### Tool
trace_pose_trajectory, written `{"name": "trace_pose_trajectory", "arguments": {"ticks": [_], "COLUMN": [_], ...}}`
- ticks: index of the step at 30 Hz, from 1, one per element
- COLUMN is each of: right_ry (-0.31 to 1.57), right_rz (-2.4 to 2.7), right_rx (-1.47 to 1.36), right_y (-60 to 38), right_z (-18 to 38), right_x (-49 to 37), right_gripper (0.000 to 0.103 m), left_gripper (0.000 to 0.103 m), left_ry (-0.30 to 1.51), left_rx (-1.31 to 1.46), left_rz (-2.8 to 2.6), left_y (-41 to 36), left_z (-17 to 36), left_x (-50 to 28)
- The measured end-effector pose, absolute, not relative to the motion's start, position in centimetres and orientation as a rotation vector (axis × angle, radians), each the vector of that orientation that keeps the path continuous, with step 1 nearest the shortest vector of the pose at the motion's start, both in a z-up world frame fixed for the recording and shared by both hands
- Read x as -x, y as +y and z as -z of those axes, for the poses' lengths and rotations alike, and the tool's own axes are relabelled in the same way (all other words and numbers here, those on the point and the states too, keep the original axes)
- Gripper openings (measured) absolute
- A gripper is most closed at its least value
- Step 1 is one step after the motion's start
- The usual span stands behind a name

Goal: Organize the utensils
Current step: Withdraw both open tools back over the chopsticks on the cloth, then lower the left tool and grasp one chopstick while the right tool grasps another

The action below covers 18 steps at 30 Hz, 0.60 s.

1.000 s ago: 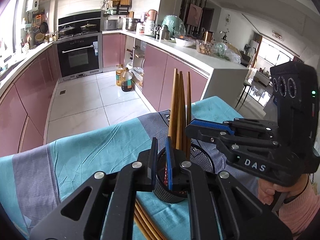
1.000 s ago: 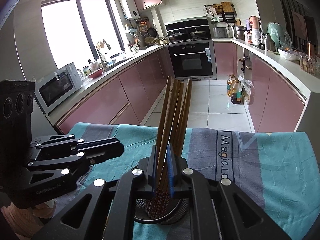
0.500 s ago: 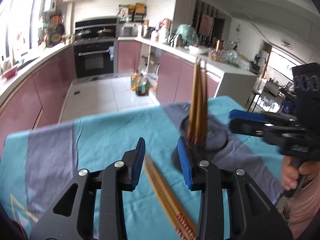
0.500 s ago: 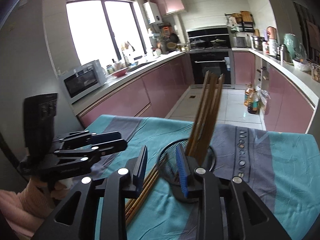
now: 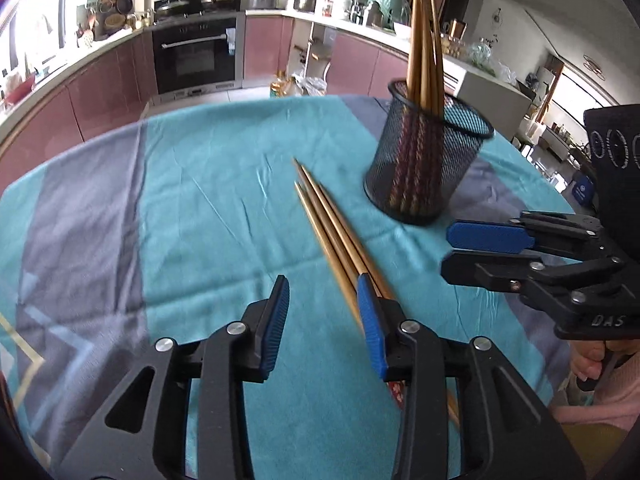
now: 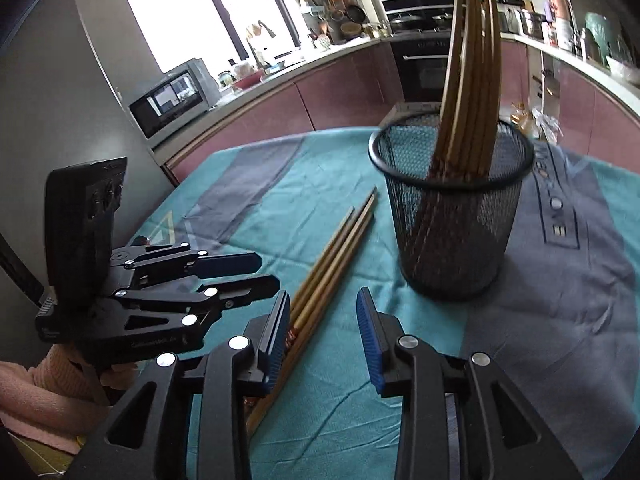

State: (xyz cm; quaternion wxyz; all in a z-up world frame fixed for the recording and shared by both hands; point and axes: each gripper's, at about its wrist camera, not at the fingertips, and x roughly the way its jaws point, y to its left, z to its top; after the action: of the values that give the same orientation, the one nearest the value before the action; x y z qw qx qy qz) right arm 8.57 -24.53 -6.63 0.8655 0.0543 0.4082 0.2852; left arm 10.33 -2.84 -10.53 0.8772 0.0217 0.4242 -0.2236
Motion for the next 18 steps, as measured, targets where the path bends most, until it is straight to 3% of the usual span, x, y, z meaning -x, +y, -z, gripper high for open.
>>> {"name": "trace_pose_trajectory", "arguments": {"ticks": [18], "right_ry": [0.899], "right_rz": [-0.573], "right_rx": [-0.140], "right_y": [-24.4], "right_z": [8.4], "right_x": [-8.6], "right_gripper": [0.033], "left_gripper": [0.035], "left_ry": [0.915], "left_rx": [-0.085], "left_rz": [0.441], "left_y": [-4.6], "left_z": [11.7], "left_x": [-11.2]}}
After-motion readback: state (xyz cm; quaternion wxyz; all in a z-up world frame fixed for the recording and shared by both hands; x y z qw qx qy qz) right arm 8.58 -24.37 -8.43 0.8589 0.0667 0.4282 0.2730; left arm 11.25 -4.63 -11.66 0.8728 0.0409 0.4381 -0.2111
